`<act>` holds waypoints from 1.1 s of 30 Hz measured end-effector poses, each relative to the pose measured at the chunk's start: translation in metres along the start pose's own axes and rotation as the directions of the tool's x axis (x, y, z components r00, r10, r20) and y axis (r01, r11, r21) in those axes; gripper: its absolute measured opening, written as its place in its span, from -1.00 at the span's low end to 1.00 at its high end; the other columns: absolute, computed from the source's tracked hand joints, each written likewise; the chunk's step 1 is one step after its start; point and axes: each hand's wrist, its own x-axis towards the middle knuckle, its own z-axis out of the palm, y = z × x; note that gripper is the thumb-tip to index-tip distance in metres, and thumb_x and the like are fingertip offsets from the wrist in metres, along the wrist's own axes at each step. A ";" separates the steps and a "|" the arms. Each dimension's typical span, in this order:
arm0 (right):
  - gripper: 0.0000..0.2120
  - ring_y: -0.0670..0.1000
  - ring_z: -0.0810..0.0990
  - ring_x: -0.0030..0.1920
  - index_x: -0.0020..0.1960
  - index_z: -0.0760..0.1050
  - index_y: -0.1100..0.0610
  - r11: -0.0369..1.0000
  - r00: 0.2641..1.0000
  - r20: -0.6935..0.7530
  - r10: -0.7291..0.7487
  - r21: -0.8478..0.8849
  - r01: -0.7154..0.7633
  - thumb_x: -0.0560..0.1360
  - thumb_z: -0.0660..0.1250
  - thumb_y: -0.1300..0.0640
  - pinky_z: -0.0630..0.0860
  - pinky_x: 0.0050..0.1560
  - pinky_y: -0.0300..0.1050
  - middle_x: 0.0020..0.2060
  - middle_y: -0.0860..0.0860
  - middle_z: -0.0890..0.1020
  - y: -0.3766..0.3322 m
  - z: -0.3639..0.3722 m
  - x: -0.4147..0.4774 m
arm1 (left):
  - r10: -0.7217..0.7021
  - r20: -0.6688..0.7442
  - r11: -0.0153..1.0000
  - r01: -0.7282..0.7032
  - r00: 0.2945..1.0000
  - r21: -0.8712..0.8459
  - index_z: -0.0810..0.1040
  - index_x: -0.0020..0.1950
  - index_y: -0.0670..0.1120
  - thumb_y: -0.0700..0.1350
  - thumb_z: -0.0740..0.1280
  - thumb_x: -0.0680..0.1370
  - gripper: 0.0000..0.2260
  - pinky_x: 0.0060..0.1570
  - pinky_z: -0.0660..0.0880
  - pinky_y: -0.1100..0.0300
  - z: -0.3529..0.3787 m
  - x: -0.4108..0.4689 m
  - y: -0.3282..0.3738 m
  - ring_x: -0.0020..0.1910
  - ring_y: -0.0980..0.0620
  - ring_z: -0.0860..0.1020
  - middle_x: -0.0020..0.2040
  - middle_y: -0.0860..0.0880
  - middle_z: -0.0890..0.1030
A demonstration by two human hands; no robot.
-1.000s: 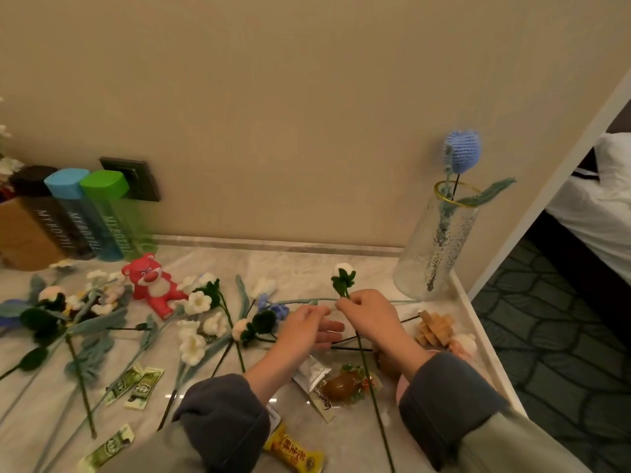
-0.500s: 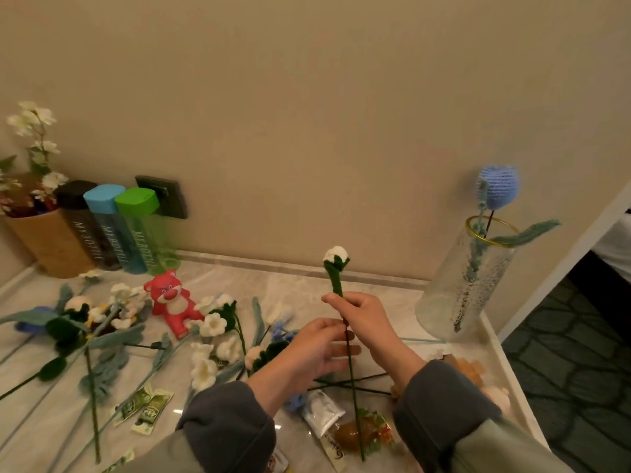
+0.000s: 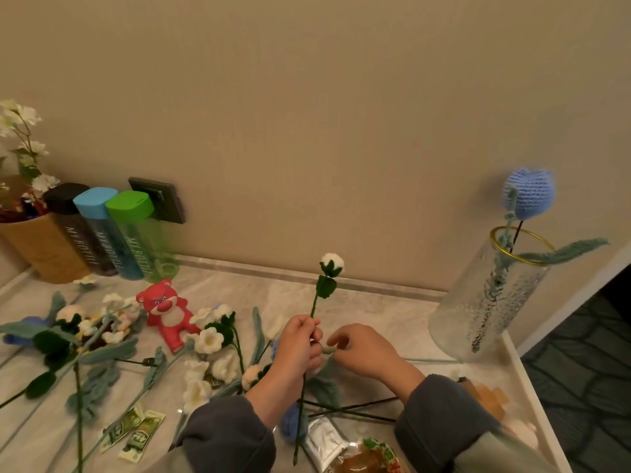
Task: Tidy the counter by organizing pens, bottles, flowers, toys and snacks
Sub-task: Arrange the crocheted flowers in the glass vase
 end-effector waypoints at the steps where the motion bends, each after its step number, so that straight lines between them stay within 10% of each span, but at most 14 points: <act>1: -0.73 -0.05 0.58 0.00 0.14 0.61 -0.05 0.998 1.000 -0.007 -0.016 -0.063 0.015 0.46 0.32 0.08 0.52 -0.02 -0.16 0.04 -0.06 0.65 0.001 0.002 0.001 | 0.006 -0.008 1.000 -0.006 1.000 -0.025 0.41 -0.02 -0.15 -0.18 0.07 0.66 -0.84 -0.62 0.12 0.32 -0.001 0.001 0.000 -0.57 0.14 0.20 -0.36 -0.02 0.39; 14: -0.80 0.02 0.60 -0.12 0.03 0.65 -0.01 0.988 0.906 -0.407 -0.116 0.042 0.146 0.53 0.27 0.15 0.46 -0.20 -0.11 -0.18 -0.06 0.67 -0.007 -0.043 -0.009 | 0.306 -0.021 0.952 -0.306 0.952 -0.001 0.42 -0.03 -0.14 -0.13 0.02 0.68 -0.77 -0.62 0.10 0.32 0.007 -0.015 0.028 -0.58 0.16 0.17 -0.48 0.07 0.29; 33: -0.83 0.02 0.56 -0.14 0.08 0.65 0.05 0.959 0.510 -0.859 0.044 0.179 0.218 0.54 0.33 0.15 0.49 -0.09 -0.02 -0.17 0.02 0.63 -0.011 -0.187 -0.120 | 0.512 0.392 0.839 -0.543 0.764 -0.036 0.49 0.04 -0.10 -0.18 0.11 0.66 -0.83 -0.30 0.60 0.18 0.138 -0.069 0.097 -0.37 0.11 0.47 -0.24 -0.05 0.43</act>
